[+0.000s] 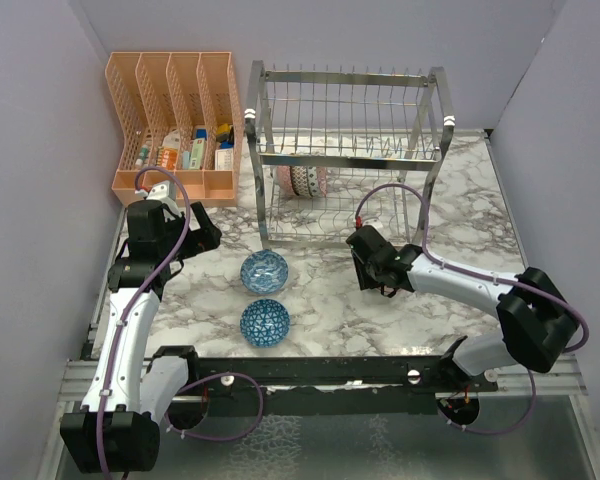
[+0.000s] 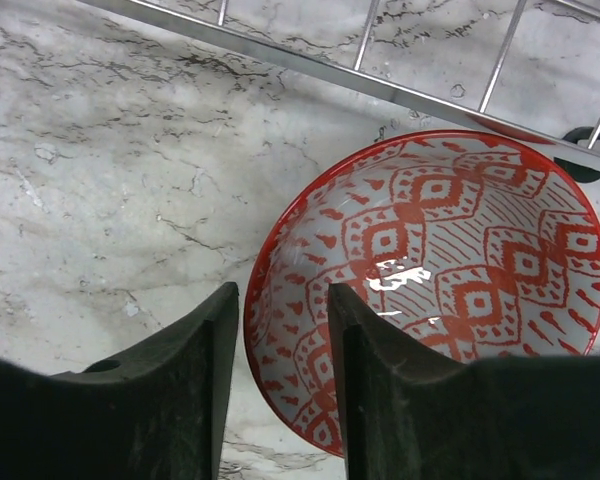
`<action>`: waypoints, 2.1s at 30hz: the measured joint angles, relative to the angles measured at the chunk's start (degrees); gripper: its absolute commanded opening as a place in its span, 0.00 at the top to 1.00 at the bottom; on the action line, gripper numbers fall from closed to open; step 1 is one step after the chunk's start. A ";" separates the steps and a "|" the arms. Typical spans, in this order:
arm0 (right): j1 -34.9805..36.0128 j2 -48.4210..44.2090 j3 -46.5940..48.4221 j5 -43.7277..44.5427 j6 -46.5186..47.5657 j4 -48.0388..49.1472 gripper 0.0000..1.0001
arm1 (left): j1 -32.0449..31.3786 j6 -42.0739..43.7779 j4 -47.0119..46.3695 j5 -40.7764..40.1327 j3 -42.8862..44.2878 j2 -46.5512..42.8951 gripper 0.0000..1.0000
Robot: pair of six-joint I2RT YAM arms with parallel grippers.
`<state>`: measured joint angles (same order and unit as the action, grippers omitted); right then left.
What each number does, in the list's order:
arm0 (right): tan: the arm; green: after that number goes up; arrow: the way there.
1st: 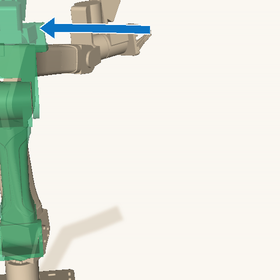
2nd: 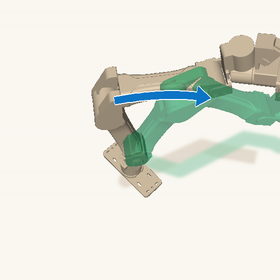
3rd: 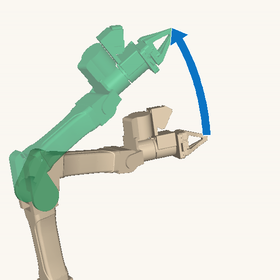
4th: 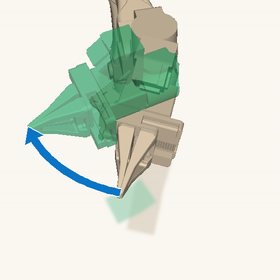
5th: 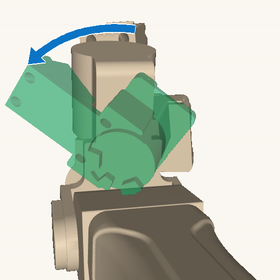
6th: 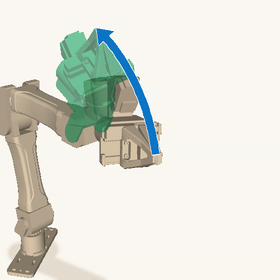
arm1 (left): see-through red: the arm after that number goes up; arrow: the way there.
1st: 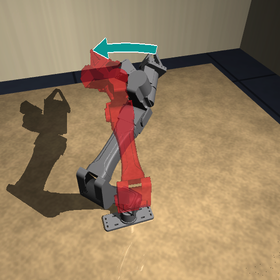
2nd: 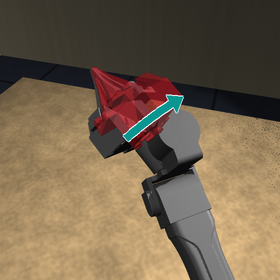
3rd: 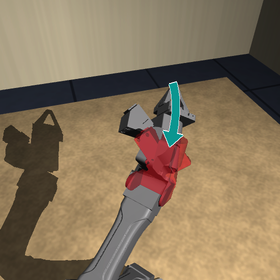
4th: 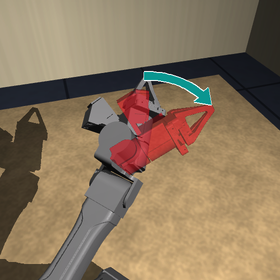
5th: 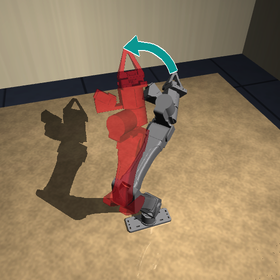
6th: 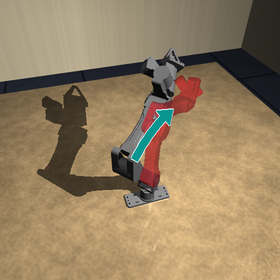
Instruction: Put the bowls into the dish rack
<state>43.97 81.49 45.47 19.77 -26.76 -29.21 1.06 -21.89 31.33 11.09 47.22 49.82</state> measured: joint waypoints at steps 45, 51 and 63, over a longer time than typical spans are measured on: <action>-1.88 0.85 2.25 -55.04 -16.70 40.76 0.99 | 0.00 0.00 1.36 -0.04 2.99 0.00 0.01; -7.08 7.76 2.23 -61.99 -24.98 56.61 0.99 | 0.00 -0.02 1.84 -0.11 3.13 -0.02 0.01; -11.65 17.38 2.34 -64.32 -42.23 87.06 0.99 | 0.00 0.02 3.21 -0.24 4.22 -0.02 0.01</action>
<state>32.32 98.87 47.81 -44.56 -68.99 57.84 1.06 -21.87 34.54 10.85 51.44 49.80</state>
